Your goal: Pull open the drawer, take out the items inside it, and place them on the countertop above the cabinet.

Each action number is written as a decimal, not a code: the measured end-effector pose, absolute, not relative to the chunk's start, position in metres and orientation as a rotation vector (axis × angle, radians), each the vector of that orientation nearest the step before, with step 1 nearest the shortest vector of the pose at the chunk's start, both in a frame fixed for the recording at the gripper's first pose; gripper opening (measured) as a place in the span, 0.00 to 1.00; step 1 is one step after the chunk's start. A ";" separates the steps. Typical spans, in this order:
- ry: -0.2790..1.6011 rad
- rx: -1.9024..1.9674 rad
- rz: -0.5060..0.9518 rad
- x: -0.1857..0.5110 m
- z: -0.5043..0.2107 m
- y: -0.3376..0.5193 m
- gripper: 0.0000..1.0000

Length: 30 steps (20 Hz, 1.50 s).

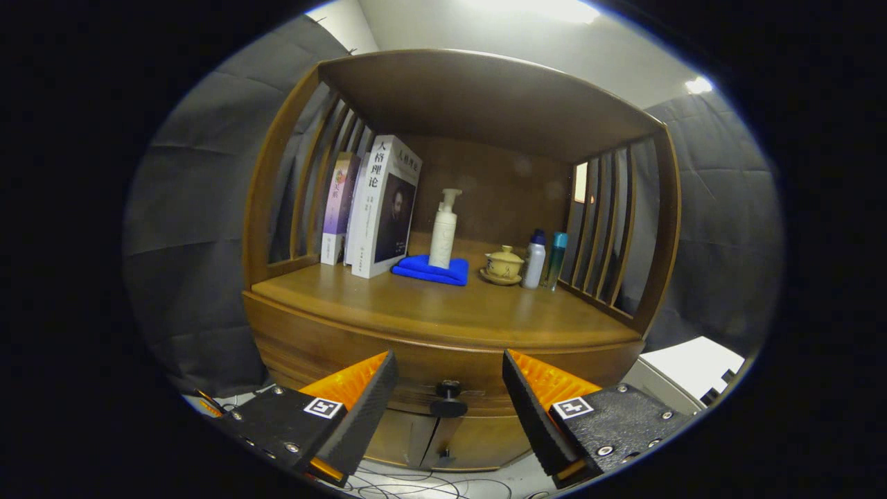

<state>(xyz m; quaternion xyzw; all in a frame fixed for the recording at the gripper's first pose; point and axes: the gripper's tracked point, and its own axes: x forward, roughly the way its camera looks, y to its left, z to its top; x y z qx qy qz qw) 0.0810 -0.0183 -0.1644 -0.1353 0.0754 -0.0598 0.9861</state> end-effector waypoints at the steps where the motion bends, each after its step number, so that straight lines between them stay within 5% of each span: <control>1: 0.147 -0.272 -0.129 0.082 -0.170 -0.022 0.94; 11: 0.228 -0.264 -0.138 0.107 -0.233 -0.032 0.88; 17: 0.246 -0.242 -0.171 0.115 -0.249 -0.044 0.74; 21: 0.206 -0.206 -0.176 0.114 -0.253 -0.044 0.48; 30: 0.234 -0.293 -0.166 0.110 -0.256 -0.046 0.30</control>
